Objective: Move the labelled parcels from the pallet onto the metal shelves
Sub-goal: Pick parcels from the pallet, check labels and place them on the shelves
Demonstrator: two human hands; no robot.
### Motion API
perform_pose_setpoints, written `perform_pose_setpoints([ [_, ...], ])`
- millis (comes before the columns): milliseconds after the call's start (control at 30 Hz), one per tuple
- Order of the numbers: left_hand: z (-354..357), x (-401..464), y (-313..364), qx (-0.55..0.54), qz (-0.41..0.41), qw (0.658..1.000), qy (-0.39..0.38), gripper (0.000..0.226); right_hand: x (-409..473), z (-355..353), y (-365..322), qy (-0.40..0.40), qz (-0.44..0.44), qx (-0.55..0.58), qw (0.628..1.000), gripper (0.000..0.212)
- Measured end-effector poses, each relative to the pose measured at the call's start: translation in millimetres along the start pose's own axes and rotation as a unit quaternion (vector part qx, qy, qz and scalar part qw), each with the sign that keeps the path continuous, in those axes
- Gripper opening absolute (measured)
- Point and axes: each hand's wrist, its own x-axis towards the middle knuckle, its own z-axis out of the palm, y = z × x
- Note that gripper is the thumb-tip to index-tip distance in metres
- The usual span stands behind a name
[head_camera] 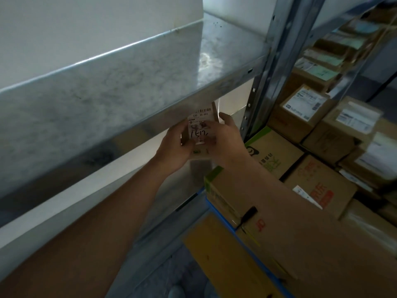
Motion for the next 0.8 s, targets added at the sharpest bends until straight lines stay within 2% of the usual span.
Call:
perform_pose_setpoints([
  [133,-5.5,-8.3,12.3,0.01,0.015,1.0,0.005,0.048,-11.1,-13.1,-7.1,0.004,-0.005,-0.005,1.0,0.047],
  [333,-8.2,-22.0,24.7,0.032,0.039,0.999,0.009,0.056,-29.4,-25.0,-17.3,0.019,-0.075,-0.008,0.997,0.037],
  [800,-24.8,-65.1,26.5,0.03,0.133,0.988,-0.07,0.066,-98.9,-40.0,-71.8,0.005,0.022,-0.064,0.998,0.046],
])
